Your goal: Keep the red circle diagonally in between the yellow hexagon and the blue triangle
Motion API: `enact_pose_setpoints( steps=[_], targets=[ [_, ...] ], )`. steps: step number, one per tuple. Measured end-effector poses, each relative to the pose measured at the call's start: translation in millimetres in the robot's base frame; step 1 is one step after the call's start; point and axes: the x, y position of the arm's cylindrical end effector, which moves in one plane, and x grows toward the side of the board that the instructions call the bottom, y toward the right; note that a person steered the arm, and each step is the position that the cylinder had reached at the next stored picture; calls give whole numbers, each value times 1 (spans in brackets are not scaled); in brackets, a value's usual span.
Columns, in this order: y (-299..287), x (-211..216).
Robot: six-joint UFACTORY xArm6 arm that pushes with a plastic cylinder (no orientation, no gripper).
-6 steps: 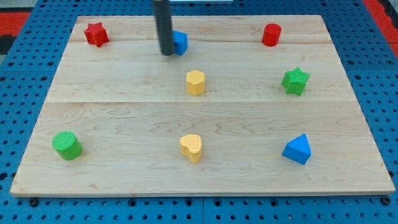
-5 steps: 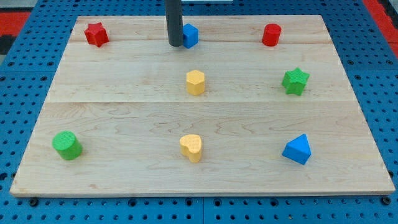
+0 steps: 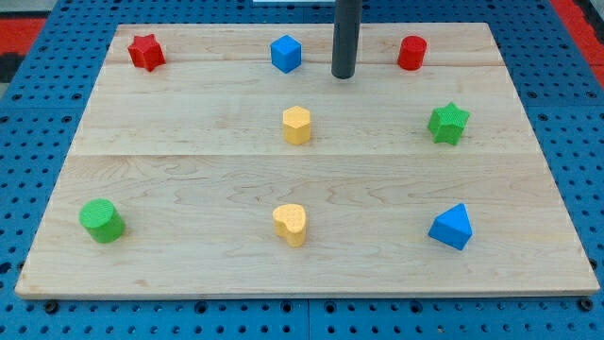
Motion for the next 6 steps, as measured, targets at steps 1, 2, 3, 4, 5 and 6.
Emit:
enact_pose_setpoints(
  steps=[1, 2, 3, 4, 5, 6],
  targets=[
    [12, -45],
    [52, -72],
    [122, -91],
    [92, -46],
    [28, 10],
    [26, 20]
  ],
)
